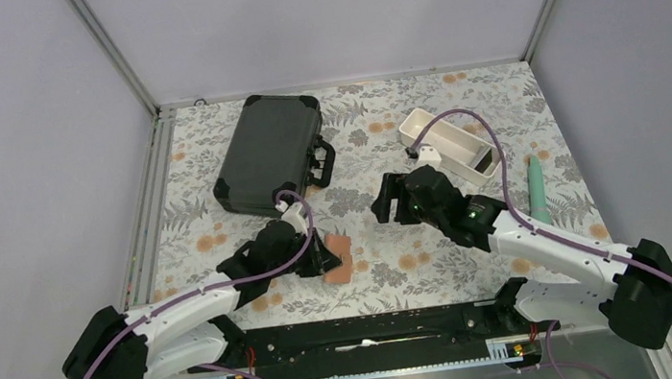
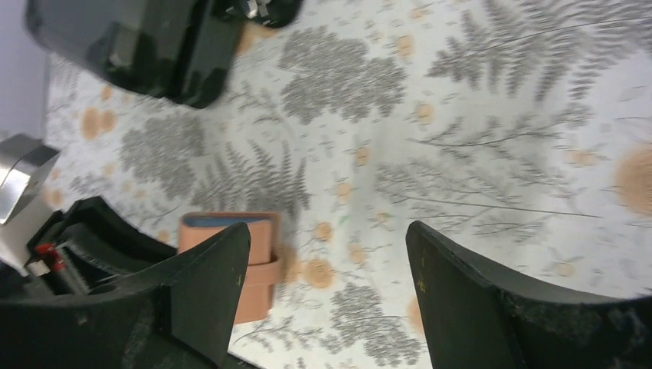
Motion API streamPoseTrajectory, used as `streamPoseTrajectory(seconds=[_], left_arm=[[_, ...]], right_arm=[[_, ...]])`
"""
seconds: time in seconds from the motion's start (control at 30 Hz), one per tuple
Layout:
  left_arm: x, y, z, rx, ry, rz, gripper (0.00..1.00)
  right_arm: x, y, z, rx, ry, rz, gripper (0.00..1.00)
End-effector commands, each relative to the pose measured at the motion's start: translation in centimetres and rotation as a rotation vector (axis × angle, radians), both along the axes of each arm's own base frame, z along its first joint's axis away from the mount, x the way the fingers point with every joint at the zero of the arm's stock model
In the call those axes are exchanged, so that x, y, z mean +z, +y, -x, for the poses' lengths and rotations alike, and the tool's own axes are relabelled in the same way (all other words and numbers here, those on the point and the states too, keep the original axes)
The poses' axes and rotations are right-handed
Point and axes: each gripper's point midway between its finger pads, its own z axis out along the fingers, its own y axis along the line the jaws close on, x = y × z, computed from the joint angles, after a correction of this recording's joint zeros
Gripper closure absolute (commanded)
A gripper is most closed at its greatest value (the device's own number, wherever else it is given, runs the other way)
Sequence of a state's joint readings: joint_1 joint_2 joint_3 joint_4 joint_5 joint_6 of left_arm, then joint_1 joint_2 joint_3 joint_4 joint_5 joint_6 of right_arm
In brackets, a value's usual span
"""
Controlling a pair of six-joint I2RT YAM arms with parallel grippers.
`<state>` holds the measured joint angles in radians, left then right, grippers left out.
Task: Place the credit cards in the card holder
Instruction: Place the card holder at the center of the board, then reset both arms
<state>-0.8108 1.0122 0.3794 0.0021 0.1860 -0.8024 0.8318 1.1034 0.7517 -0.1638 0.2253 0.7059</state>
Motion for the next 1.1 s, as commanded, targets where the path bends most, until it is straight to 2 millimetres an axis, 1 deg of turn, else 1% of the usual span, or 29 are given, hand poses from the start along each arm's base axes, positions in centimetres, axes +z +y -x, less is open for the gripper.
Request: streamPoseTrajectory(seconds=[0.0, 0.13, 0.2, 0.27, 0.3, 0.4, 0.47, 0.53, 0.6, 0.67, 0.77, 0.8, 0.9, 1.07], left_arm=[[0.0, -0.9, -1.4, -0.032, -0.07, 0.037, 0.85], [-1.8, -0.6, -1.6, -0.034, -0.061, 0.024, 0.71], [-2.6, -0.4, -1.9, -0.029, -0.048, 0.004, 0.66], [-3.3, 0.0, -2.2, -0.01, -0.037, -0.021, 0.62], [-3.5, 0.3, -2.4, 0.009, -0.038, -0.032, 0.58], [-3.4, 1.4, -3.1, 0.076, -0.065, -0.055, 0.38], [-3.0, 2.3, -3.6, 0.122, -0.09, -0.067, 0.24], [-2.2, 3.2, -4.0, 0.166, -0.118, -0.072, 0.13], [-1.1, 3.9, -4.2, 0.202, -0.145, -0.065, 0.02], [0.5, 5.1, -4.9, 0.268, -0.184, -0.067, 0.01], [3.6, 7.5, -5.7, 0.358, -0.235, -0.082, 0.01], [4.7, 8.7, -6.2, 0.404, -0.25, -0.103, 0.01], [7.8, 12.6, -7.0, 0.531, -0.275, -0.181, 0.01], [13.7, 17.5, -8.2, 0.648, -0.326, -0.227, 0.01]], right_arm=[[-0.2, -4.3, -1.4, -0.082, -0.038, 0.117, 0.18], [-0.3, -6.0, -1.8, -0.117, -0.039, 0.134, 0.18], [-0.4, -6.6, -1.9, -0.132, -0.041, 0.136, 0.18], [-0.7, -7.2, -2.0, -0.148, -0.037, 0.138, 0.17], [-0.7, -7.4, -2.0, -0.155, -0.037, 0.137, 0.17], [-1.2, -8.5, -2.1, -0.182, -0.026, 0.155, 0.15], [-1.4, -9.3, -2.1, -0.202, -0.021, 0.172, 0.13], [-1.5, -10.1, -2.1, -0.219, -0.021, 0.188, 0.11], [-1.4, -10.9, -2.2, -0.241, -0.023, 0.207, 0.09], [-1.1, -11.6, -2.2, -0.263, -0.029, 0.224, 0.06], [0.1, -12.7, -2.3, -0.294, -0.064, 0.249, 0.04], [0.7, -13.1, -2.3, -0.304, -0.084, 0.254, 0.02], [2.4, -14.5, -2.6, -0.357, -0.143, 0.28, 0.01], [5.3, -16.6, -2.9, -0.442, -0.233, 0.321, 0.0]])
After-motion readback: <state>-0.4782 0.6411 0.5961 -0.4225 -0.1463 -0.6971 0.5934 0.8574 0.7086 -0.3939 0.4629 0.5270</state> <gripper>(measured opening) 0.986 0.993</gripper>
